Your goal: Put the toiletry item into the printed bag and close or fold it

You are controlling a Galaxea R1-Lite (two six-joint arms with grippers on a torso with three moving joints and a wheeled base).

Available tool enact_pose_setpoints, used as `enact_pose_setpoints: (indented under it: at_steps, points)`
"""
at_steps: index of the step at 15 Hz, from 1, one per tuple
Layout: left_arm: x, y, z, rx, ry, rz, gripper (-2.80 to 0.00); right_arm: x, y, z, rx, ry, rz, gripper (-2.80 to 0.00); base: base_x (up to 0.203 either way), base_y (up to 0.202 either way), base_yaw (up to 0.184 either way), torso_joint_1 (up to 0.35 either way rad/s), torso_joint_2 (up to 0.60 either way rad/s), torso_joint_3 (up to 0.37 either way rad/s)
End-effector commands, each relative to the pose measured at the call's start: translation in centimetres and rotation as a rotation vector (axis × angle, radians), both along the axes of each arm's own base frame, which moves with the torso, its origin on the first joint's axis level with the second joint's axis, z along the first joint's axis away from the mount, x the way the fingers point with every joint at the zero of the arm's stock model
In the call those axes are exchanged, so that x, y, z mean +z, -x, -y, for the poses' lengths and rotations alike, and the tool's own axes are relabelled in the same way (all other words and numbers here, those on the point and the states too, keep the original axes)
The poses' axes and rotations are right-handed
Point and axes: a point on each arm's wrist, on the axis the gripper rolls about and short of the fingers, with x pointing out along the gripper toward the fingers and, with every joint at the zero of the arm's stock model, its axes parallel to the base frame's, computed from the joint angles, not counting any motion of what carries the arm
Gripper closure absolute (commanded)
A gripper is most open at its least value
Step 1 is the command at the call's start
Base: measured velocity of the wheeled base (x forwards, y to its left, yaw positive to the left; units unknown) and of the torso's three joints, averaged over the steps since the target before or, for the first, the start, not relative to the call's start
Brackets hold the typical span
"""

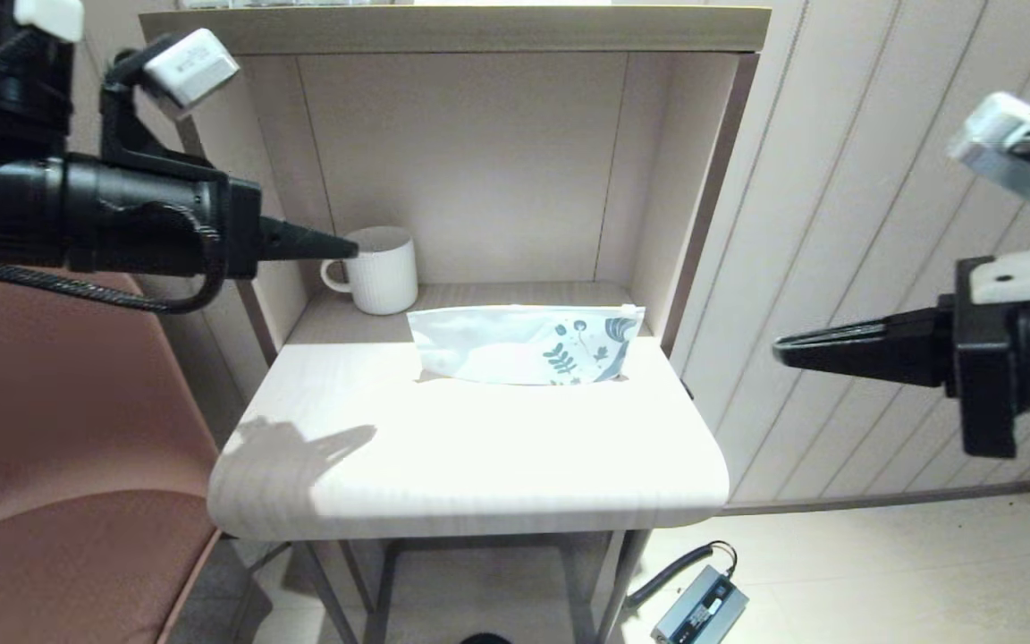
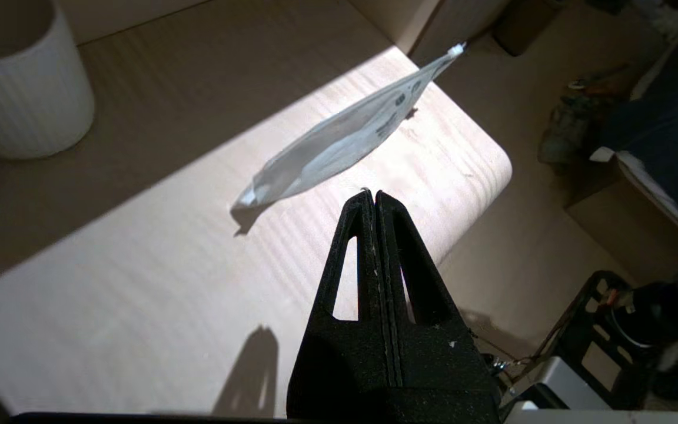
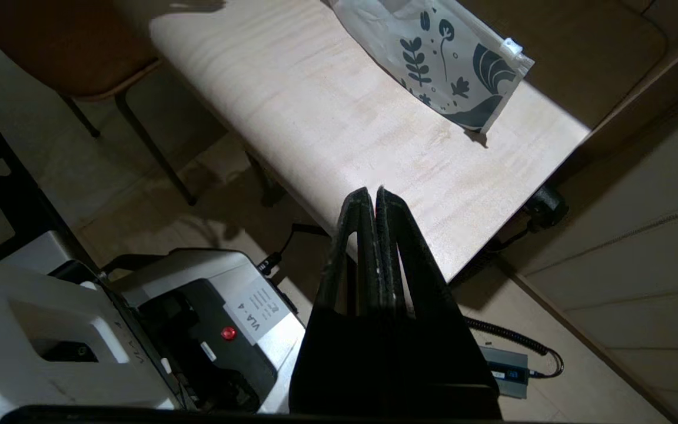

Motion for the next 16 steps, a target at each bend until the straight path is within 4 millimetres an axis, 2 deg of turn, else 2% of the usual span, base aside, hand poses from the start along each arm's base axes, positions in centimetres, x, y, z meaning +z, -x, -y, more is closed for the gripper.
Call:
enact_pose_setpoints:
  at_steps: [1,3,4,6,8,10,12,14,16]
  points:
    - [2.2,7.8,-2.6,0.085,-0.014,0.109,0.00,0.9,4.1,2.3,-0.057,-0.056,0.055,0.00,0.000,0.000,0.000,0.000,0.00,0.000]
    - [1.0,12.9,-4.5,0.226,-0.072,0.123,0.00,-0.3,7.3,4.5,-0.203,-0.058,0.053,0.00,0.000,0.000,0.000,0.000,0.00,0.000]
    - [-0.3,15.0,-5.4,0.323,-0.109,0.117,0.00,-1.9,8.8,5.4,-0.276,-0.047,0.042,0.00,0.000,0.000,0.000,0.000,0.00,0.000]
    - [-3.2,18.6,-6.9,0.521,-0.158,0.099,0.00,-6.1,11.7,6.7,-0.401,-0.016,0.006,0.00,0.000,0.000,0.000,0.000,0.00,0.000]
    - [-5.9,20.9,-8.1,0.706,-0.185,0.061,0.00,-10.7,13.7,7.4,-0.493,0.011,-0.033,0.00,0.000,0.000,0.000,0.000,0.00,0.000]
    - [-7.5,22.8,-8.8,0.802,-0.201,0.033,0.00,-14.5,14.5,7.6,-0.547,0.031,-0.068,0.00,0.000,0.000,0.000,0.000,0.00,0.000]
    - [-8.6,24.5,-9.4,0.883,-0.204,0.027,0.00,-17.4,14.5,7.6,-0.566,0.039,-0.082,0.00,0.000,0.000,0.000,0.000,0.00,0.000]
    - [-10.1,25.8,-9.6,0.978,-0.211,0.019,0.00,-19.2,14.2,7.6,-0.585,0.032,-0.066,0.00,0.000,0.000,0.000,0.000,0.00,0.000]
    - [-12.7,27.4,-9.5,1.020,-0.236,0.037,0.00,-20.3,14.7,7.7,-0.616,0.015,-0.023,0.00,0.000,0.000,0.000,0.000,0.00,0.000]
